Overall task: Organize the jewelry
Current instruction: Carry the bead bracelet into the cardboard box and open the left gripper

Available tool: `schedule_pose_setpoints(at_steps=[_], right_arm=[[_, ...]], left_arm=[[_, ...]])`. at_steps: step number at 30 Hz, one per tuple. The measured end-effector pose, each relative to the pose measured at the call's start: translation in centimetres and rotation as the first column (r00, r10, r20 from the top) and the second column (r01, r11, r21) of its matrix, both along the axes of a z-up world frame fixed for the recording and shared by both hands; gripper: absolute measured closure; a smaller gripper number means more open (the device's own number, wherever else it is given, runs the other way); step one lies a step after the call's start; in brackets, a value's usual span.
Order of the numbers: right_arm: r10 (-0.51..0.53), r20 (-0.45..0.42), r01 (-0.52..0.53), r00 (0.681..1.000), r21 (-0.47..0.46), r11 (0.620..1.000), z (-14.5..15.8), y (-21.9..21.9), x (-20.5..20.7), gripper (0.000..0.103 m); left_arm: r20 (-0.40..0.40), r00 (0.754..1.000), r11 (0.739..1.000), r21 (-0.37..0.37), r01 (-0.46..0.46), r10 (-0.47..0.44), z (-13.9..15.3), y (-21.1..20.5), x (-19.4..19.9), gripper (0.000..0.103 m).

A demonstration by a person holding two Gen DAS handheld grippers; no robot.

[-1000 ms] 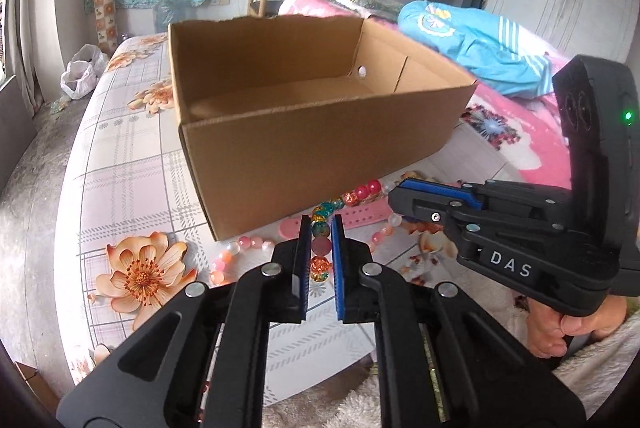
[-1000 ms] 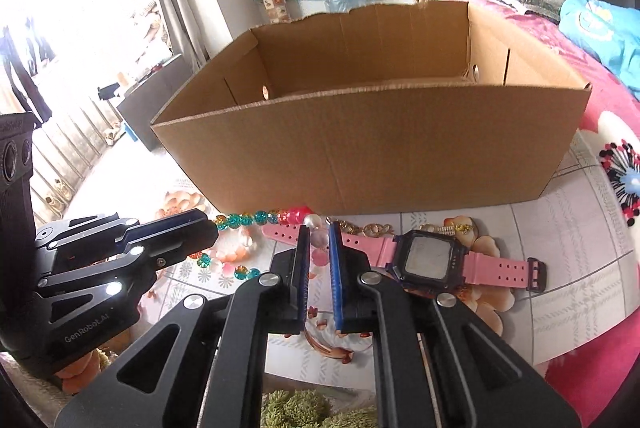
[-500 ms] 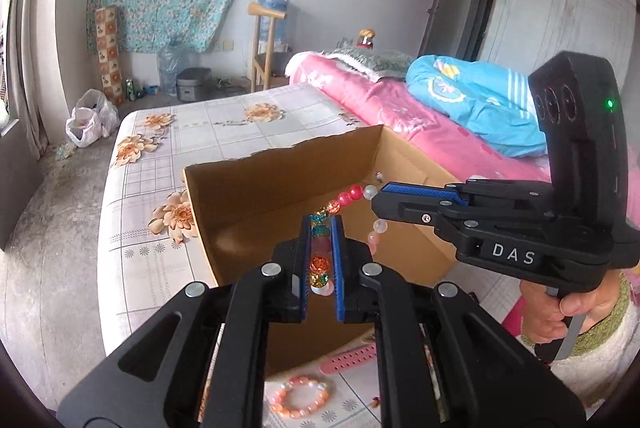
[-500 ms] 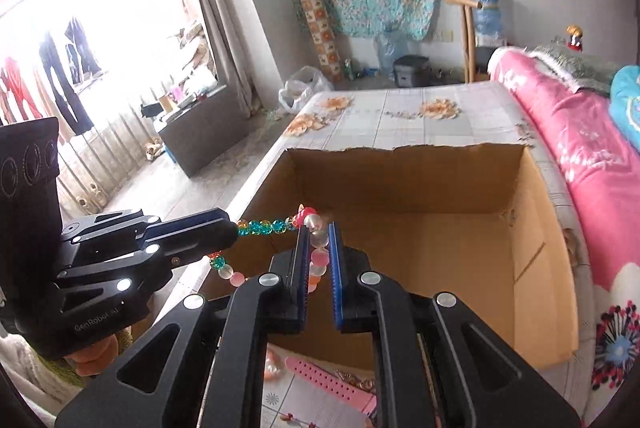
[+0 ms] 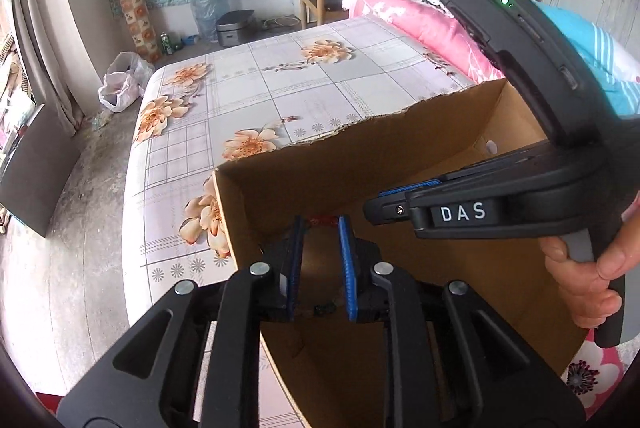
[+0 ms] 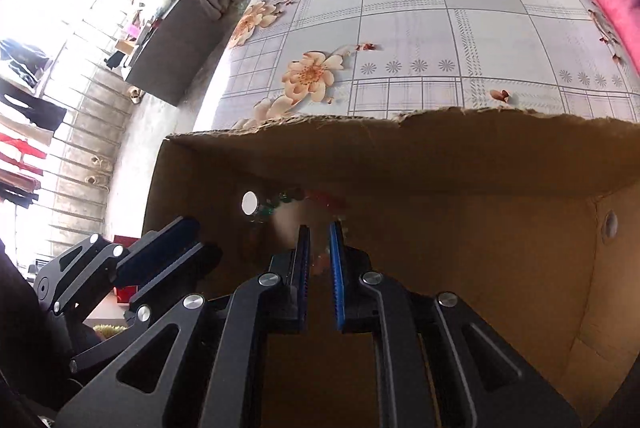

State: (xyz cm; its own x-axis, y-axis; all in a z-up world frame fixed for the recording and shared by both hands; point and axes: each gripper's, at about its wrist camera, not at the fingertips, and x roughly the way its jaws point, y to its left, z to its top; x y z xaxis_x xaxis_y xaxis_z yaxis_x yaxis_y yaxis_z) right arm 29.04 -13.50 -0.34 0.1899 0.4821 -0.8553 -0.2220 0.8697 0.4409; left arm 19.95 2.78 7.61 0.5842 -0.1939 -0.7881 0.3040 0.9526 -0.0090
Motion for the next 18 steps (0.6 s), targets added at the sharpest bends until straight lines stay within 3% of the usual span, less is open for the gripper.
schedule_pose_setpoints(at_steps=[4,10,11,13,14,15,18], right_arm=[[-0.036,0.042,0.034,0.998,0.058,0.998,1.1,-1.4,-0.6,0.092],[-0.077,0.261,0.045,0.962,0.126,0.991,7.0,-4.9,-7.0,0.092],[-0.081,0.3,0.039,0.95,0.143,0.989,8.1,-5.5,-8.6,0.089],[-0.08,0.367,0.015,0.927,0.178,0.984,9.7,-6.7,-12.3,0.072],[-0.084,0.393,0.005,0.916,0.197,0.98,10.2,-7.5,-14.2,0.058],[-0.08,0.414,-0.013,0.907,0.217,0.976,10.4,-8.1,-16.2,0.052],[-0.077,0.416,-0.042,0.906,0.269,0.962,9.3,-9.5,-21.0,0.052]], left_arm=[[0.068,0.998,0.999,-0.038,-0.013,0.015,1.3,0.8,-1.2,0.083],[0.176,0.984,0.987,-0.154,0.035,-0.007,4.4,2.5,-6.9,0.072],[0.2,0.979,0.982,-0.175,0.065,-0.03,4.8,2.6,-8.4,0.071],[0.248,0.964,0.965,-0.214,0.149,-0.094,5.2,2.7,-11.7,0.063],[0.272,0.954,0.954,-0.229,0.196,-0.13,5.1,2.7,-13.4,0.062],[0.291,0.942,0.94,-0.243,0.24,-0.165,4.9,2.6,-14.9,0.059],[0.281,0.928,0.908,-0.272,0.32,-0.243,2.6,1.6,-18.5,0.056]])
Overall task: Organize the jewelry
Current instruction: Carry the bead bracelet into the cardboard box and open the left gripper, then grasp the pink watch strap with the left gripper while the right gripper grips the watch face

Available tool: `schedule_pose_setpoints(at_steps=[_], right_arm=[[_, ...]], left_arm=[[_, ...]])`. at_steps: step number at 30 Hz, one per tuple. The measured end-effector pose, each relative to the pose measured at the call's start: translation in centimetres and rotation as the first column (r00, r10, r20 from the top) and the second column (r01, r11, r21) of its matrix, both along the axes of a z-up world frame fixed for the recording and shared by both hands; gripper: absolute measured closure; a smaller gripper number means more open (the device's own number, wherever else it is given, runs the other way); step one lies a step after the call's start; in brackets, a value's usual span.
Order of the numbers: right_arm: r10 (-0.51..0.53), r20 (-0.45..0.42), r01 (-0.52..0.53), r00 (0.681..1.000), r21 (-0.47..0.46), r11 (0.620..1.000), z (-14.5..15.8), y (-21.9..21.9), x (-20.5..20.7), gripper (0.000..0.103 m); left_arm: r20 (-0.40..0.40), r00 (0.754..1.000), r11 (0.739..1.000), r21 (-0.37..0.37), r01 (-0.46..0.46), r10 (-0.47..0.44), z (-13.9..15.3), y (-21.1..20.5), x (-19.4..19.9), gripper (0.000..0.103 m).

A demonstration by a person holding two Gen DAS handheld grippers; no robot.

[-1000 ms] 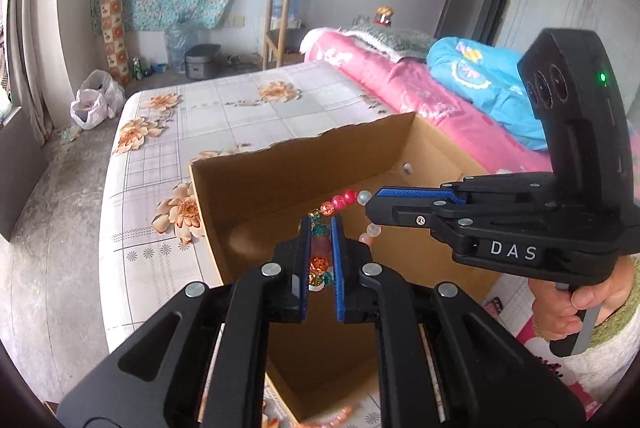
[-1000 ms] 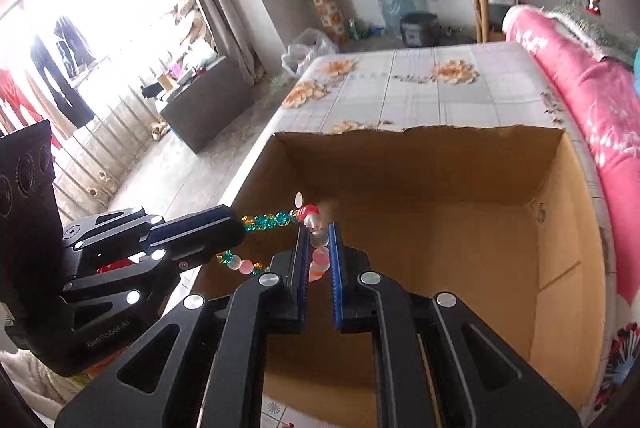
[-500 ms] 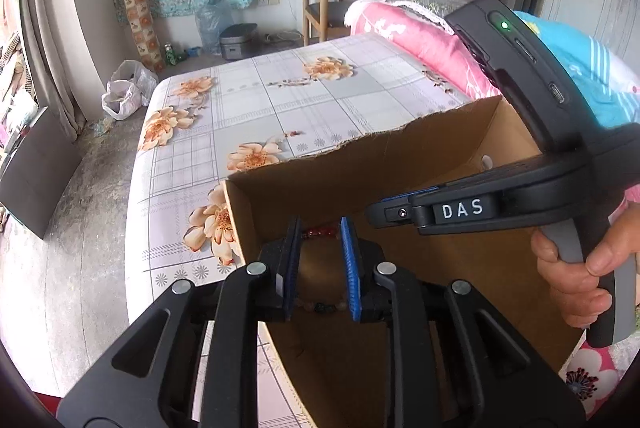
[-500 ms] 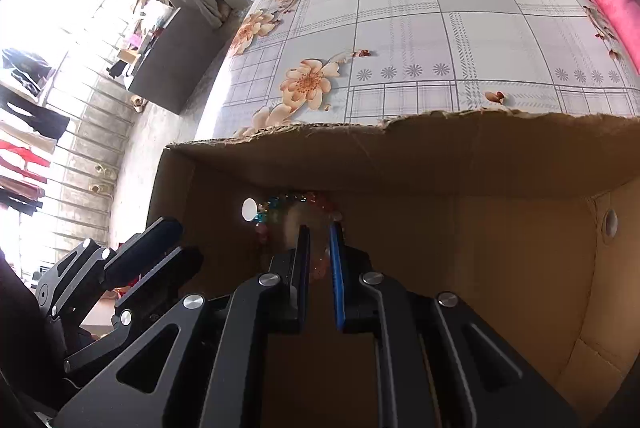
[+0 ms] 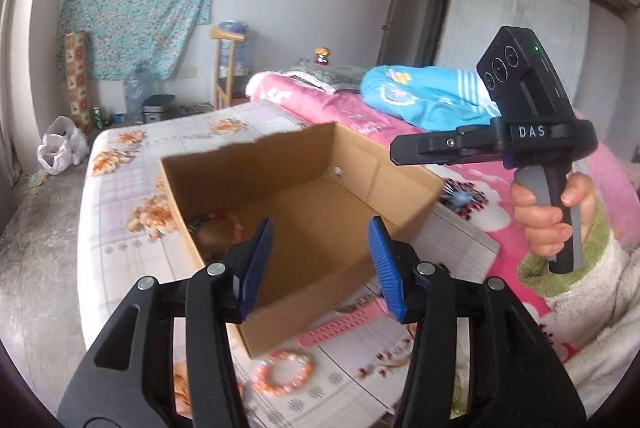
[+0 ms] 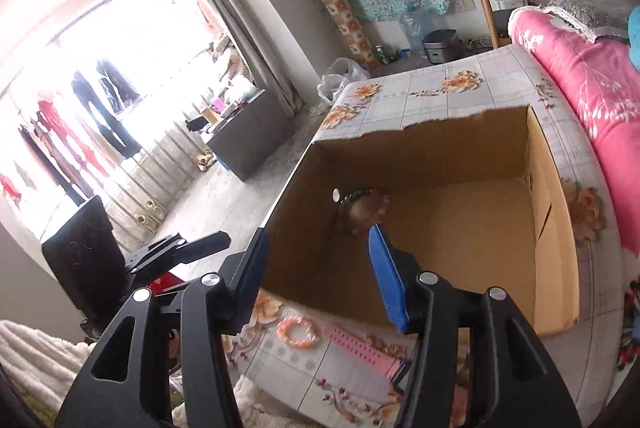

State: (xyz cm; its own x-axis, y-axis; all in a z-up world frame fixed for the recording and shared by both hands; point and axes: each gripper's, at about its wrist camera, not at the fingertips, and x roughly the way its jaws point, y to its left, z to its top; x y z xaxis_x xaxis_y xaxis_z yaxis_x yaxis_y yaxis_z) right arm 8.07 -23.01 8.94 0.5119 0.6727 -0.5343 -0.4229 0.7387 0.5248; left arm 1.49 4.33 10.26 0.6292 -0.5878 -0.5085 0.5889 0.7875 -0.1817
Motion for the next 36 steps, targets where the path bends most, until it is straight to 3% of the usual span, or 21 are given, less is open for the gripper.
schedule_pose_setpoints(at_steps=[2,4,8,11,18,22,25,30,36], right_arm=[[-0.012,-0.049,0.012,0.999,0.012,1.0,-2.0,-0.7,-2.1,0.052],[-0.065,-0.099,0.062,0.993,-0.035,0.997,-4.3,-1.2,-3.2,0.052],[-0.204,-0.195,0.184,0.959,-0.116,0.976,-7.9,-2.9,-2.3,0.052],[-0.284,-0.186,0.255,0.941,-0.165,0.953,-8.6,-3.8,-0.7,0.052],[-0.338,-0.112,0.32,0.935,-0.147,0.936,-8.1,-4.2,0.8,0.052],[-0.31,-0.089,0.297,0.946,-0.135,0.945,-8.3,-3.8,-0.9,0.052],[-0.28,-0.074,0.265,0.957,-0.171,0.949,-9.3,-3.2,-3.1,0.052],[-0.196,-0.054,0.173,0.979,-0.281,0.944,-11.6,-1.0,-5.5,0.052],[-0.117,-0.027,0.098,0.993,-0.387,0.917,-12.8,0.6,-5.3,0.052]], left_arm=[[-0.054,0.998,1.0,0.015,0.015,-0.014,-2.3,-1.2,-1.2,0.056],[-0.107,0.994,0.999,0.042,0.003,0.002,-4.4,-2.2,-1.7,0.056],[-0.157,0.986,0.997,0.062,-0.054,0.063,-6.8,-3.1,-0.6,0.056],[-0.154,0.983,0.993,0.069,-0.094,0.104,-7.2,-3.1,0.9,0.057],[-0.13,0.977,0.984,0.076,-0.163,0.172,-6.8,-3.1,2.3,0.056],[-0.161,0.978,0.99,0.07,-0.121,0.131,-7.2,-3.8,1.0,0.052],[-0.195,0.976,0.99,0.124,-0.074,0.098,-8.5,-5.2,-0.6,0.047],[-0.2,0.975,0.96,0.276,-0.036,0.094,-11.1,-8.0,-2.7,0.046],[-0.138,0.982,0.932,0.355,-0.07,0.126,-11.8,-8.9,-3.7,0.046]])
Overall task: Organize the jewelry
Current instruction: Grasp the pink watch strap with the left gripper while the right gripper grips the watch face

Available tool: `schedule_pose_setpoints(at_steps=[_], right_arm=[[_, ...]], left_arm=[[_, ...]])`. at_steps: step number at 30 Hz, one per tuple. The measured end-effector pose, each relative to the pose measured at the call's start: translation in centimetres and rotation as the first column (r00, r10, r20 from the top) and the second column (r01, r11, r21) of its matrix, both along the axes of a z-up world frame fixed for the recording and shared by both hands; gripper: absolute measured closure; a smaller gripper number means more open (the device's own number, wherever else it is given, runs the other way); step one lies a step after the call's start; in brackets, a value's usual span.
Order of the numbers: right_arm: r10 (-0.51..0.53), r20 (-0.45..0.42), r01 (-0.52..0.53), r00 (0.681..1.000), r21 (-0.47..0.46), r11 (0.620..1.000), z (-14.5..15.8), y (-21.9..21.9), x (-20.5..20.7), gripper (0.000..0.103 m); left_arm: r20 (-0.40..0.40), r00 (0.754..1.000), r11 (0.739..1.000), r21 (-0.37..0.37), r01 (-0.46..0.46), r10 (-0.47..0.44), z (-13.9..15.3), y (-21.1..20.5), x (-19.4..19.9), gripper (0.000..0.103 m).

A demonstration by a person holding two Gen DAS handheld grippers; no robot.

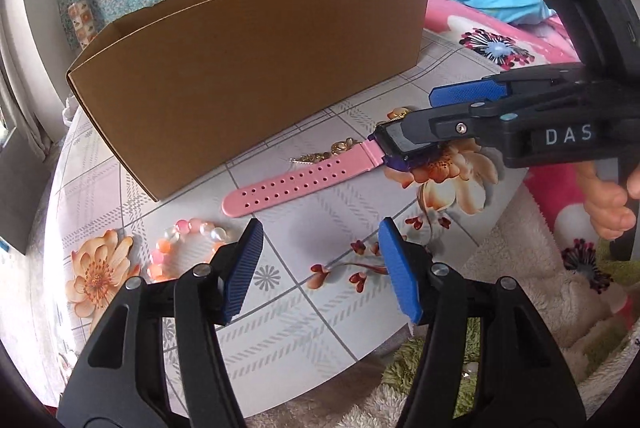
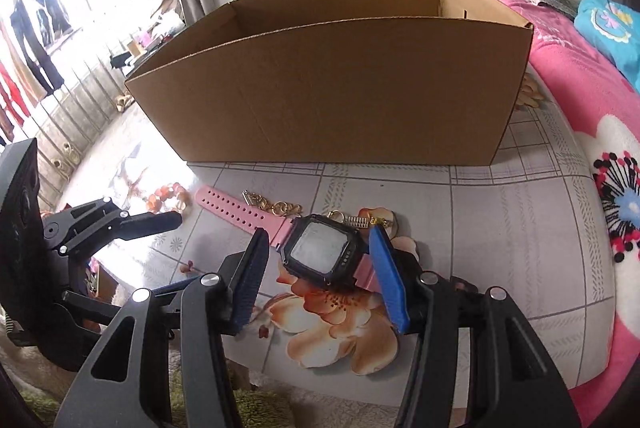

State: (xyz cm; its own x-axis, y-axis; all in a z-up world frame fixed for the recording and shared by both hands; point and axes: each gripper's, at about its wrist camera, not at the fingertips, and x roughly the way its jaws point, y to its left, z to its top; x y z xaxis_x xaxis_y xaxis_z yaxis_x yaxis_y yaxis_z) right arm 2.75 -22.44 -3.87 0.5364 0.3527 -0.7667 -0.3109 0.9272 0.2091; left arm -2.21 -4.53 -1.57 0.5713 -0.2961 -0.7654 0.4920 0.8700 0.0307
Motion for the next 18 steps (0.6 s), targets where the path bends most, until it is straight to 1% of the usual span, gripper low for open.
schedule_pose_setpoints(at_steps=[3,7,9,11,13,15,18], right_arm=[[0.033,-0.015,-0.034,0.999,-0.067,0.997,-0.7,0.5,0.7,0.052],[0.092,-0.005,-0.092,0.996,-0.172,0.981,-0.7,1.7,0.5,0.052],[0.121,0.003,-0.117,0.993,-0.226,0.967,-0.6,2.5,0.0,0.052],[0.155,-0.009,-0.152,0.988,-0.273,0.95,-0.7,3.3,-0.4,0.052],[0.174,-0.001,-0.165,0.985,-0.325,0.931,-0.9,3.9,-0.6,0.052],[0.19,-0.002,-0.178,0.982,-0.358,0.917,-0.9,4.3,-0.7,0.052],[0.2,-0.014,-0.192,0.98,-0.361,0.913,-0.7,4.2,-0.6,0.053]], left_arm=[[0.024,1.0,0.999,0.036,-0.008,0.007,-0.1,-0.4,-0.2,0.046],[0.037,0.999,0.998,0.066,-0.001,-0.001,-0.5,-0.9,-0.5,0.055],[0.038,0.999,0.999,0.054,0.004,-0.006,-0.5,-0.5,-0.6,0.058],[0.039,0.999,0.999,0.049,0.009,-0.011,-0.6,-0.6,-0.6,0.06],[0.042,0.999,0.999,0.045,0.016,-0.018,-0.6,-0.5,-0.6,0.063],[0.045,0.999,0.999,0.042,0.018,-0.02,-0.6,-0.5,-0.7,0.063],[0.052,0.998,0.999,0.045,0.018,-0.02,-0.6,-0.6,-0.7,0.063]])
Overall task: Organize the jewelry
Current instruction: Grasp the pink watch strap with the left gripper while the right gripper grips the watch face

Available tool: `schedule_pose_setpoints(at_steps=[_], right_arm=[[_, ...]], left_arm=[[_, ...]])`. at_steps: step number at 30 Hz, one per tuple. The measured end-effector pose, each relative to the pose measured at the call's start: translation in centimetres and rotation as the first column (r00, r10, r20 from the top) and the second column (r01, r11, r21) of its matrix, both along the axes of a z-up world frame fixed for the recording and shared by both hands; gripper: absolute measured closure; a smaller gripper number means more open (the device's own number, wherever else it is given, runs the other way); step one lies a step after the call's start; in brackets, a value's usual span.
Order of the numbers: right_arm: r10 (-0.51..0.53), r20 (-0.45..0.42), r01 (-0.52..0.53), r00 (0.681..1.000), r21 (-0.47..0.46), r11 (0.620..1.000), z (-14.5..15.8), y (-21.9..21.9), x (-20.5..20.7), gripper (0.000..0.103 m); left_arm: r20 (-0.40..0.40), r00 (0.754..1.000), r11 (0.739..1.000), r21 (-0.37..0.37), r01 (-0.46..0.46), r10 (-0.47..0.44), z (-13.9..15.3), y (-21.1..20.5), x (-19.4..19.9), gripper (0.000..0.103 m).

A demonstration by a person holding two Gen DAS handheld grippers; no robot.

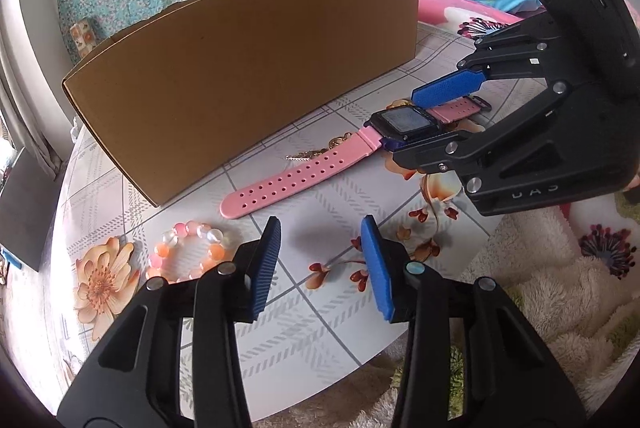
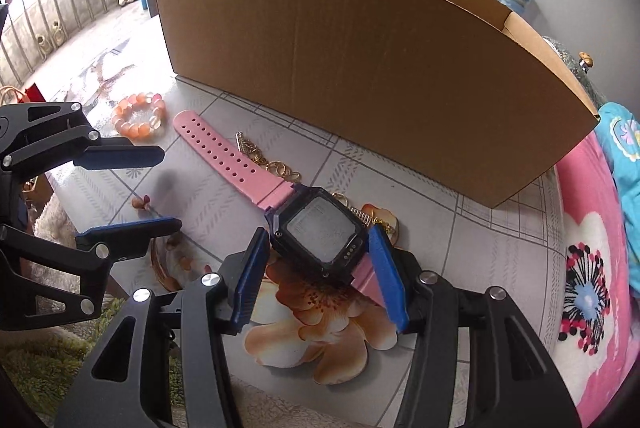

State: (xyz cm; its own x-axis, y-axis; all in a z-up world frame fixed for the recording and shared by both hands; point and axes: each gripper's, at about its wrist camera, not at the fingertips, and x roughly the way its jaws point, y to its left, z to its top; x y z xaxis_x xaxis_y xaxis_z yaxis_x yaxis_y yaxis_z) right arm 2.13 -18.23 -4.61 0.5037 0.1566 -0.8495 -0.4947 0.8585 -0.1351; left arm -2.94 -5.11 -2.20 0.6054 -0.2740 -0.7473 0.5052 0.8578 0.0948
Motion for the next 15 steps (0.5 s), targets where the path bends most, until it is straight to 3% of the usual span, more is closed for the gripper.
schedule_pose_setpoints(at_steps=[15], right_arm=[[0.061,-0.201,-0.01,0.978,0.245,0.969,0.9,-5.7,2.0,0.054]], left_arm=[[0.132,0.991,0.995,0.094,0.017,-0.029,0.5,-1.0,-1.3,0.063]])
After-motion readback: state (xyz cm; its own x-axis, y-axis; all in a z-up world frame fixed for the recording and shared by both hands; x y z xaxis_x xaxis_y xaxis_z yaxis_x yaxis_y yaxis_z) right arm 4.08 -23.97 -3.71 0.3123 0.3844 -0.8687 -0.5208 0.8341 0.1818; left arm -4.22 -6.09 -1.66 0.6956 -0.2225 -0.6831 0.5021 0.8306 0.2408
